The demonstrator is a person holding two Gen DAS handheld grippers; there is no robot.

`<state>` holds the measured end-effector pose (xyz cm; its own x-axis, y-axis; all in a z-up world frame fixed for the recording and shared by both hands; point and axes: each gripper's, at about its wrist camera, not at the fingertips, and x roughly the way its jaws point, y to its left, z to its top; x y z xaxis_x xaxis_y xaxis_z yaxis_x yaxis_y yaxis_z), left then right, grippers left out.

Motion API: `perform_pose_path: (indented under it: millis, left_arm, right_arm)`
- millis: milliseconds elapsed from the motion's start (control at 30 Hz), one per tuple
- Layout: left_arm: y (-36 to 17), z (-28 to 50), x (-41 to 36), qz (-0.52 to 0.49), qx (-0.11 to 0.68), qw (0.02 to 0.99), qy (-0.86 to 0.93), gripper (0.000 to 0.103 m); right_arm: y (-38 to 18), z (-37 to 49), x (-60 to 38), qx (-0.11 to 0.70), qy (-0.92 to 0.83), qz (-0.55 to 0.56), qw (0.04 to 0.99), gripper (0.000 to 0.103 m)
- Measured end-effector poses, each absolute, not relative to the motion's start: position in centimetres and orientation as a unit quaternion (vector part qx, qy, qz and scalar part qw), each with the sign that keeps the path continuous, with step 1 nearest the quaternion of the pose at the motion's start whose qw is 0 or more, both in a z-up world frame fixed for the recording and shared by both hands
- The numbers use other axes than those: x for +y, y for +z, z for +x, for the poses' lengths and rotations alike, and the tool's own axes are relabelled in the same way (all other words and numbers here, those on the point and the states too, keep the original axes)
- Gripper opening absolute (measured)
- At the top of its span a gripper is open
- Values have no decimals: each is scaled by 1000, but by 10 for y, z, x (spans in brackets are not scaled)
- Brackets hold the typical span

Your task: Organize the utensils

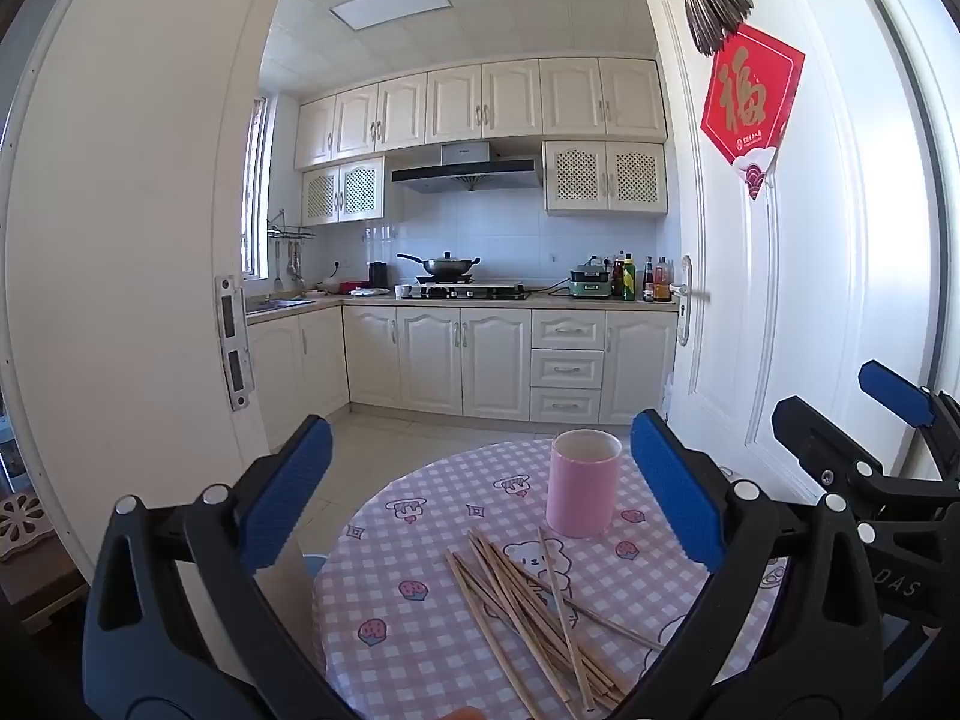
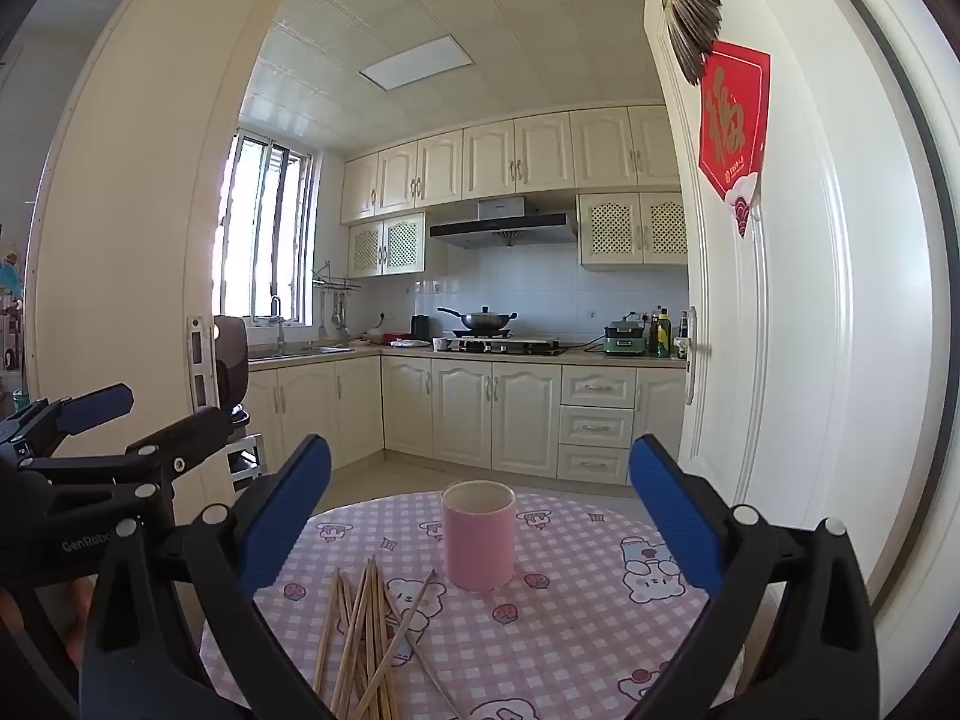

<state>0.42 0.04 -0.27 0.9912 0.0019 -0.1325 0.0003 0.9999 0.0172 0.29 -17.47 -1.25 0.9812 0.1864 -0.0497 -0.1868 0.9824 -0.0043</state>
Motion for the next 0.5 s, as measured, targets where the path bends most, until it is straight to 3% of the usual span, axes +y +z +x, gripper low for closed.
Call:
perform_pose_path:
  millis: [500]
  left_arm:
    - [-2, 5, 1, 8, 68, 998, -1, 97]
  right_arm:
    - [-12, 3, -175, 26, 94, -3, 995, 96]
